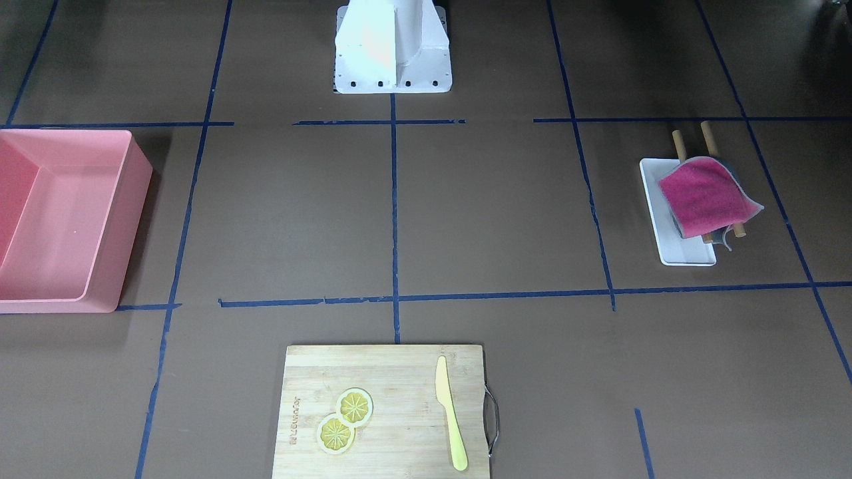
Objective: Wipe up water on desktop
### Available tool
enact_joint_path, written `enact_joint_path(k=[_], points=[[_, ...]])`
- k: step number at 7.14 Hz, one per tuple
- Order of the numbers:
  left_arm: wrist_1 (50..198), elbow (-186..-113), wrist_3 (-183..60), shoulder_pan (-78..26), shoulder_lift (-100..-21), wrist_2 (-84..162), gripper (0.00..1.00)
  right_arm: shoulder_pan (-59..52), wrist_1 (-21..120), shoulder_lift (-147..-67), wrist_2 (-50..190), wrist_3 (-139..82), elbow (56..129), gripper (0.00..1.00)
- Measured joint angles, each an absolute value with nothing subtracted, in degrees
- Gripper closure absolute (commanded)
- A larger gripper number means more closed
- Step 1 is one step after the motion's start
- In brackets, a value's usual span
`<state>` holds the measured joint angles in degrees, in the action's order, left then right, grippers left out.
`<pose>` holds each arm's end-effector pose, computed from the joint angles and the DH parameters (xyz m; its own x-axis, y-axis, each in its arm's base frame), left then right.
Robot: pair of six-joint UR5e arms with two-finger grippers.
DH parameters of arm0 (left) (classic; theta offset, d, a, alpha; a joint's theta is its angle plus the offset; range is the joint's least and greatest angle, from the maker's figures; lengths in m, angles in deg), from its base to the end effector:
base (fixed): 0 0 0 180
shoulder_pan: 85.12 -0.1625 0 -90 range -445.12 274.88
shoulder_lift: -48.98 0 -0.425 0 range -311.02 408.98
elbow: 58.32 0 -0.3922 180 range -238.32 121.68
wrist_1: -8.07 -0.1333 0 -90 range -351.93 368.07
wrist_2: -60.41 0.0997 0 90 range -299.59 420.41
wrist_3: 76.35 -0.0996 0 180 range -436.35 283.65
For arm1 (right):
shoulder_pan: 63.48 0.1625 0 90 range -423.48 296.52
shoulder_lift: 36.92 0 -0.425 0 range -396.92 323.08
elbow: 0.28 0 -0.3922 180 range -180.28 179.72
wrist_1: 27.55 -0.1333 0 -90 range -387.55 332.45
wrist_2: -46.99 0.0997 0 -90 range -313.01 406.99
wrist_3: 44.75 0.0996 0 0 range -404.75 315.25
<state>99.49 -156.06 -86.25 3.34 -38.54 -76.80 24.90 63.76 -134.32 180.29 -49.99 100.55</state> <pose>-0.0473 -0.4805 0.6067 0.6621 0.2727 -0.6980 -0.1427 0.9603 0.2399 0.0526 -0.4407 0.6292 0.7211 -0.1370 0.6791 0.0945 0.9905 0.0994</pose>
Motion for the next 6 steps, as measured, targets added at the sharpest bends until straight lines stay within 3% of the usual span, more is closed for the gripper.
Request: enact_joint_path(k=[3, 6], points=[[99.85, -156.83, -81.37, 2.51, -38.78, -76.85, 0.00, 24.92, 64.08, -134.75, 180.21, -49.77, 101.43, 0.00], [100.10, -164.19, -63.39, -4.33, -39.06, -76.58, 0.00, 24.94, 64.12, -134.83, 180.14, -49.68, 101.49, 0.00]])
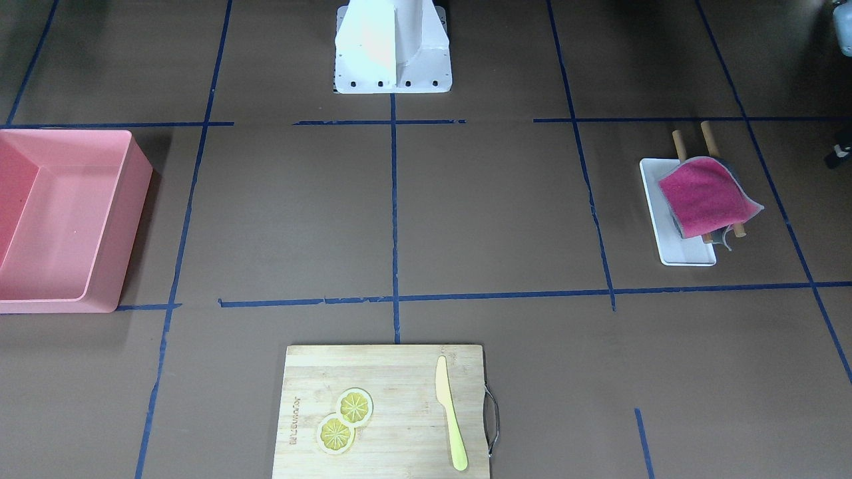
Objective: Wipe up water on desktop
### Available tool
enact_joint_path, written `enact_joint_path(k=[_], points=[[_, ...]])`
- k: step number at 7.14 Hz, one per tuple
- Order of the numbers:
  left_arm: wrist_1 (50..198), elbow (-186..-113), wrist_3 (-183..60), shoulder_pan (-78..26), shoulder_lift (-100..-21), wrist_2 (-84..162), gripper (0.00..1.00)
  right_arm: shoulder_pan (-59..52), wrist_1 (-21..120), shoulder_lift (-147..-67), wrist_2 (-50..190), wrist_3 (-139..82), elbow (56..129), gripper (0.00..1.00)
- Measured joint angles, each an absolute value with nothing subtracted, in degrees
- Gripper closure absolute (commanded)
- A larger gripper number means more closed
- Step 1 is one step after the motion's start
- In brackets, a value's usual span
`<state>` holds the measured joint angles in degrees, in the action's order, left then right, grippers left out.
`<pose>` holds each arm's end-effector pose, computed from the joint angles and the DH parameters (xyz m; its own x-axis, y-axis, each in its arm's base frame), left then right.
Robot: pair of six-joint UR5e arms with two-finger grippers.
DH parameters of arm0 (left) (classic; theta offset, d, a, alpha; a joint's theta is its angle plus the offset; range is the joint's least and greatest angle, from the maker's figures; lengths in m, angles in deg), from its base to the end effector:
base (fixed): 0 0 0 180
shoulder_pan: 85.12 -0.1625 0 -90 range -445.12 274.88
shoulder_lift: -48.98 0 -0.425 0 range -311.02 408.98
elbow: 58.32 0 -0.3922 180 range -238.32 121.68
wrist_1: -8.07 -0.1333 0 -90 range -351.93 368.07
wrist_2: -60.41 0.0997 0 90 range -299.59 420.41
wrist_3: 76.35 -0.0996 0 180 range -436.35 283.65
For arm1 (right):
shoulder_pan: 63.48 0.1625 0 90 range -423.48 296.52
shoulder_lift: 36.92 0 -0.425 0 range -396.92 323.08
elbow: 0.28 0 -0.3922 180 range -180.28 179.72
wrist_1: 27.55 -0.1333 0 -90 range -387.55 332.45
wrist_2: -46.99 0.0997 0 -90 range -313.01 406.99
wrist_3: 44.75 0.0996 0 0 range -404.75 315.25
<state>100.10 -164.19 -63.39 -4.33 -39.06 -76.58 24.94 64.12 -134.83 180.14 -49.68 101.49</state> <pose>0.0172 -0.4842 0.5309 0.6594 0.0867 -0.7468 -0.0062 0.9939 0.1099 0.0532 -0.4369 0.6259 0.7235 -0.1319 0.6776 0.0901 0.9912 0.0968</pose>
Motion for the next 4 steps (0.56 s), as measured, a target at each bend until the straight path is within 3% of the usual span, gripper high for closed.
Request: enact_joint_path(k=[4], points=[[104.15, -167.00, -47.02, -16.53, -39.19, -73.61, 0.01, 24.91, 64.12, -134.83, 180.22, -49.67, 101.55, 0.00]])
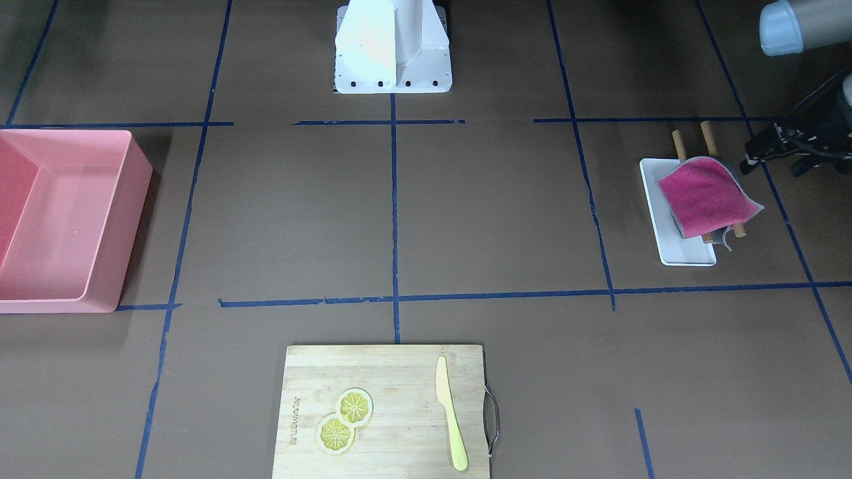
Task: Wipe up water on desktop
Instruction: 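Grasp the pink-and-grey cloth on the white tray with the left gripper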
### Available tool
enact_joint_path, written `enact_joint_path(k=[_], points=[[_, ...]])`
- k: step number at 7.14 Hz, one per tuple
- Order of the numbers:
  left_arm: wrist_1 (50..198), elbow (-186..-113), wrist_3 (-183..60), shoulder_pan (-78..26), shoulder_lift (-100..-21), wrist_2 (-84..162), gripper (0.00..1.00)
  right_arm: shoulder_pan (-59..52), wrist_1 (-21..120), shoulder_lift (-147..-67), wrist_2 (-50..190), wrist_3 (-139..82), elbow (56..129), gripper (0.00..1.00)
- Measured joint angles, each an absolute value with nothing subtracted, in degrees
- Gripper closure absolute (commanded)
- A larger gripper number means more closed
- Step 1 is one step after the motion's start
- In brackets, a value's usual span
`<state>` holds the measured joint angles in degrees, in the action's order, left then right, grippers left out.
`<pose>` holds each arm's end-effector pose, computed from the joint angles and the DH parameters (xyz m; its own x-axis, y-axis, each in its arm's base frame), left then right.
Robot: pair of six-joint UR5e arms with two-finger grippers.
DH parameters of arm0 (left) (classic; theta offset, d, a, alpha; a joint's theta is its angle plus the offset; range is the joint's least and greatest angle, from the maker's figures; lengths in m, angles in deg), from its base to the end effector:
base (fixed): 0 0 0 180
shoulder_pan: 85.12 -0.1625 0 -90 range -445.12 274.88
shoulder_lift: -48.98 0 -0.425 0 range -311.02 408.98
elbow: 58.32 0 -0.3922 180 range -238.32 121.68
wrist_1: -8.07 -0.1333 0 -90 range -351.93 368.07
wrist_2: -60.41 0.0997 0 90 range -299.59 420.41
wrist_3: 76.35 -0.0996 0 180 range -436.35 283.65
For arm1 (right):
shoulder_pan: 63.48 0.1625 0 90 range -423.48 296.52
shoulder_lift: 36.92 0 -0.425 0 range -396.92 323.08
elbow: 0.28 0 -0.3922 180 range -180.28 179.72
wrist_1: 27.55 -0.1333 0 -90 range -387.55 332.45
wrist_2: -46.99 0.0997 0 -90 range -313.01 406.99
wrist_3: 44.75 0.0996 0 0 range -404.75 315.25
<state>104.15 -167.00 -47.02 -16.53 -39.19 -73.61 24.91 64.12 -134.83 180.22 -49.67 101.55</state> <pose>0.1161 -0.4717 0.5007 0.6622 0.0286 -0.7488 -0.0136 0.9996 0.0262 0.0528 -0.4369 0.6252 0.7225 -0.1328 0.6785 0.0904 0.9911 0.0978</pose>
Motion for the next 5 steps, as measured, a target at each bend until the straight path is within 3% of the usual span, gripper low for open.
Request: enact_joint_path(k=[1, 5], points=[[104.73, -166.73, -45.67, -18.08, -39.26, -73.42, 0.09, 24.92, 64.12, -134.86, 180.21, -49.68, 101.55, 0.00], [105.06, -162.58, -44.74, -19.86, -42.26, -72.97, 0.70, 24.92, 64.12, -135.14, 180.22, -49.69, 101.86, 0.00]])
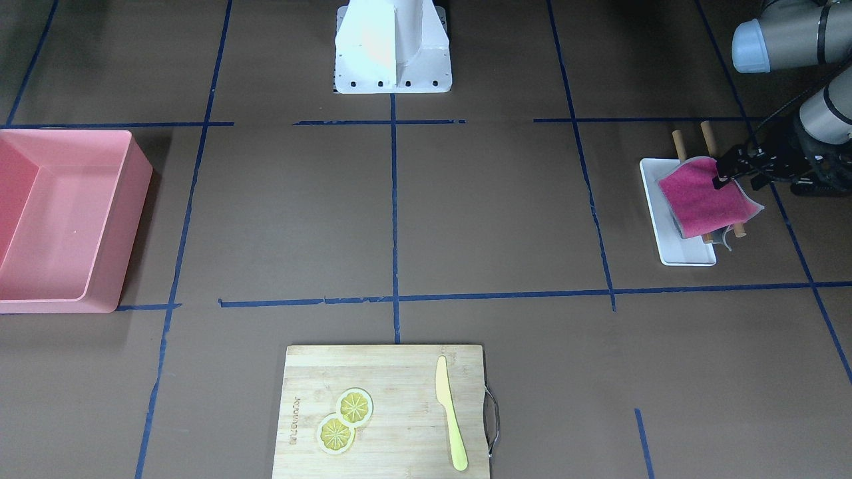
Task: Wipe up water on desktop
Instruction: 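Grasp the pink-and-grey cloth on the white tray with the left gripper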
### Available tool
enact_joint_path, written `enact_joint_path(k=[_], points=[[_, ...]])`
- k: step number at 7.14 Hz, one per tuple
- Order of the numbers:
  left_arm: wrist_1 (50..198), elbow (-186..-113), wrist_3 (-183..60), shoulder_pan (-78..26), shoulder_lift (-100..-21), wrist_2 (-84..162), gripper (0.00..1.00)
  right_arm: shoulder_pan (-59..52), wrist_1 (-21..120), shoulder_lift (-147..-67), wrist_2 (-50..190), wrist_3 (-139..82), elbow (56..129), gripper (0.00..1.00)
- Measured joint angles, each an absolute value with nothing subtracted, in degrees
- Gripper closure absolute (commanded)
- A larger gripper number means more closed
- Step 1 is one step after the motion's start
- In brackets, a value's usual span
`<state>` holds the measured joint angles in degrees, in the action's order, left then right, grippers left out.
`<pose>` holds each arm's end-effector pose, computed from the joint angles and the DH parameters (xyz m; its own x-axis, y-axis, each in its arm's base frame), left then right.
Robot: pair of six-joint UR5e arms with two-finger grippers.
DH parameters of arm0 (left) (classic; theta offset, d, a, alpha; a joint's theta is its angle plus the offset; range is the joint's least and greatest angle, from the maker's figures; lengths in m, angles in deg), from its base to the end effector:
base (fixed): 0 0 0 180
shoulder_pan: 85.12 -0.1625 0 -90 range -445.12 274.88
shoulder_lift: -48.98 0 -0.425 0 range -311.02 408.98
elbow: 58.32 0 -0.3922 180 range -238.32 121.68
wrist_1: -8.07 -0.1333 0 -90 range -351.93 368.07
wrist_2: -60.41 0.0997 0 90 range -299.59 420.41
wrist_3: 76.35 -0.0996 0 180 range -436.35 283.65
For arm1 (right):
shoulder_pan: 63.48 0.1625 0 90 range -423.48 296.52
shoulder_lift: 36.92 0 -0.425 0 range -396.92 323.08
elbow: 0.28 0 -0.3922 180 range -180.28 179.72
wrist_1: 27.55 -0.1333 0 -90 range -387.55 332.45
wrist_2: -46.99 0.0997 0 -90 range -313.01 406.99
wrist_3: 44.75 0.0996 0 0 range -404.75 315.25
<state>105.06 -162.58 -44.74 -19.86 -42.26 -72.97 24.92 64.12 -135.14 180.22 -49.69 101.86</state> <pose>0.1532 -0.4876 0.5113 0.6712 0.0224 -0.7409 -0.0410 0.9991 -0.0068 0.0530 -0.4346 0.6249 0.7225 -0.1331 0.6785 0.0904 0.9911 0.0980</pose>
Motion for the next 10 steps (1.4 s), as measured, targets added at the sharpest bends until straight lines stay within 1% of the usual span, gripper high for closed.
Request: enact_joint_path(k=[2, 3, 4, 8, 10], points=[[104.92, -161.82, -44.58, -19.88, -43.53, -72.93, 0.83, 24.94, 64.12, -135.24, 180.23, -49.70, 101.91, 0.00], [104.87, -162.06, -44.55, -19.82, -43.59, -72.92, 0.93, 24.94, 64.12, -135.29, 180.23, -49.68, 101.92, 0.00], [104.85, -162.38, -44.56, -19.72, -43.52, -72.90, 1.00, 24.94, 64.12, -135.30, 180.25, -49.68, 101.93, 0.00], [104.43, -163.71, -44.16, -18.85, -43.36, -72.88, 1.00, 24.94, 64.00, -135.35, 180.37, -49.71, 102.69, 0.00], [104.25, -163.87, -38.03, -18.33, -45.59, -73.01, 1.00, 24.89, 62.70, -135.40, 180.35, -49.80, 104.76, 0.00]])
